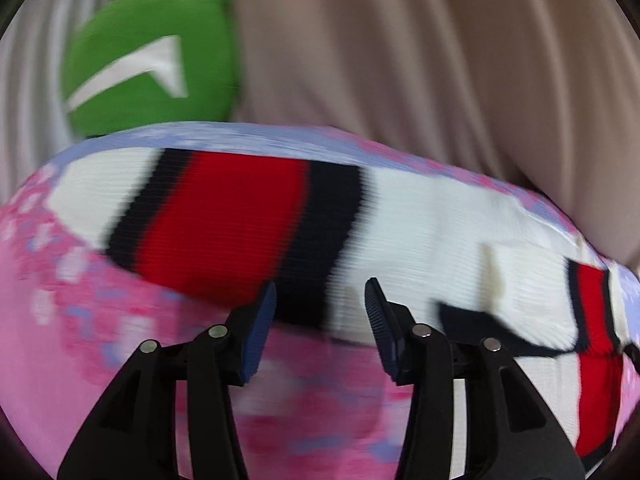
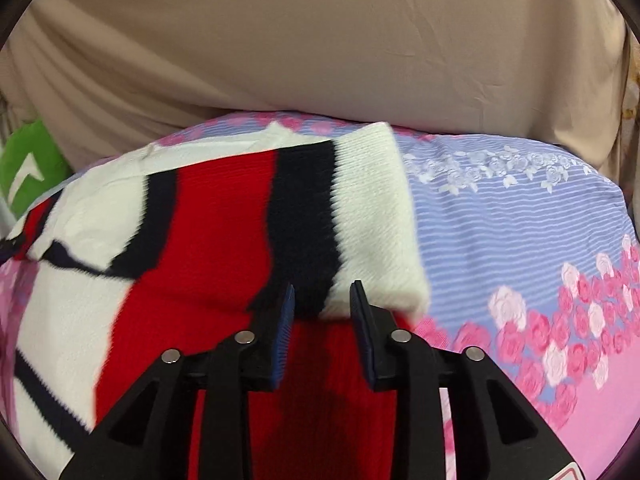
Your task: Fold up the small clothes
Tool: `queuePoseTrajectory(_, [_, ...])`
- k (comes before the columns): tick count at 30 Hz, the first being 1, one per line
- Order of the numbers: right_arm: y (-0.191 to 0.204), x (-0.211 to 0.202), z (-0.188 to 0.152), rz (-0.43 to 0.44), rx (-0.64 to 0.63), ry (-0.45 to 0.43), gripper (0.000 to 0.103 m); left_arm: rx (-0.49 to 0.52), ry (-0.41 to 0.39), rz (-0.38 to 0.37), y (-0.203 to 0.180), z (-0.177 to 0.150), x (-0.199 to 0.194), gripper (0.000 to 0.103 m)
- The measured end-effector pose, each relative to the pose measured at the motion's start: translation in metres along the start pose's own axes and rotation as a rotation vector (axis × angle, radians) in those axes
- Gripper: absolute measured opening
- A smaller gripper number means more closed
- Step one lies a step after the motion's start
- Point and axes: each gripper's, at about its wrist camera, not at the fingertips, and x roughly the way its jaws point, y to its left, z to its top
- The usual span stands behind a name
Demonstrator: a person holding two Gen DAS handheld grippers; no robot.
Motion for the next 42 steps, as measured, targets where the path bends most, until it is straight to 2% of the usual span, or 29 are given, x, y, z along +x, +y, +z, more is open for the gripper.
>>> queuePoseTrajectory(1, [0.006,-0.004,-0.005,0.020,-0.010,0.005,0.035,-0.050,0.002,0.030,0.026,0.006,-0.002,0.054])
queuePoseTrajectory(4, [0.028,-0.020,-0.025,0.094,-0.041,0.031,0.042,-0.221,0.002,0.100,0.105,0.021,-0.006,0.056])
queuePoseTrajectory(6, [0.044,-0.025,-0.040,0.132,-0.059,0.053,0.046,-0.301,-0.006,0.156,0.150,0.029,-0.005,0.057])
queuePoseTrajectory(9, [0.066,-0.024,-0.058,0.164,-0.085,0.082,0.047,-0.390,-0.020,0.219,0.203,0.040,0.006,0.058])
queuePoseTrajectory(13, [0.084,-0.020,-0.073,0.167,-0.115,0.086,0.054,-0.496,0.009,0.129,0.243,0.043,0.027,0.058])
queuePoseTrajectory(15, [0.085,-0.017,-0.076,0.161,-0.110,0.088,0.055,-0.503,0.004,0.126,0.244,0.045,0.033,0.057])
queuePoseTrajectory(17, [0.083,-0.015,-0.076,0.160,-0.102,0.083,0.056,-0.482,-0.003,0.122,0.238,0.048,0.036,0.042])
queuePoseTrajectory(18, [0.082,-0.014,-0.075,0.162,-0.097,0.082,0.056,-0.470,0.006,0.113,0.233,0.051,0.037,0.021])
queuePoseTrajectory(19, [0.081,-0.014,-0.076,0.166,-0.090,0.082,0.057,-0.453,0.007,0.117,0.226,0.053,0.036,0.009])
queuePoseTrajectory(21, [0.080,-0.013,-0.076,0.170,-0.084,0.079,0.058,-0.416,-0.026,0.131,0.216,0.061,0.028,0.008])
queuePoseTrajectory(24, [0.081,-0.012,-0.075,0.174,-0.084,0.074,0.060,-0.320,-0.101,0.104,0.173,0.074,-0.006,0.007])
queuePoseTrajectory(27, [0.081,-0.013,-0.075,0.183,-0.078,0.072,0.061,-0.177,-0.181,0.019,0.097,0.088,-0.050,0.007])
queuePoseTrajectory(29, [0.079,-0.013,-0.075,0.201,-0.063,0.071,0.062,-0.045,-0.230,-0.063,0.026,0.089,-0.085,0.007])
queuePoseTrajectory(32, [0.072,-0.013,-0.074,0.237,-0.033,0.071,0.062,0.120,-0.245,-0.194,-0.078,0.076,-0.114,0.007])
queuePoseTrajectory(34, [0.069,-0.013,-0.074,0.258,-0.014,0.069,0.062,0.222,-0.212,-0.278,-0.147,0.057,-0.121,0.007])
queuePoseTrajectory(37, [0.064,-0.014,-0.073,0.289,0.010,0.069,0.062,0.343,-0.146,-0.367,-0.233,0.017,-0.113,0.008])
queuePoseTrajectory(39, [0.061,-0.014,-0.073,0.305,0.021,0.069,0.062,0.407,-0.092,-0.392,-0.278,-0.013,-0.097,0.008])
queuePoseTrajectory(42, [0.059,-0.014,-0.072,0.320,0.030,0.071,0.062,0.469,0.059,-0.397,-0.328,-0.065,-0.051,0.014])
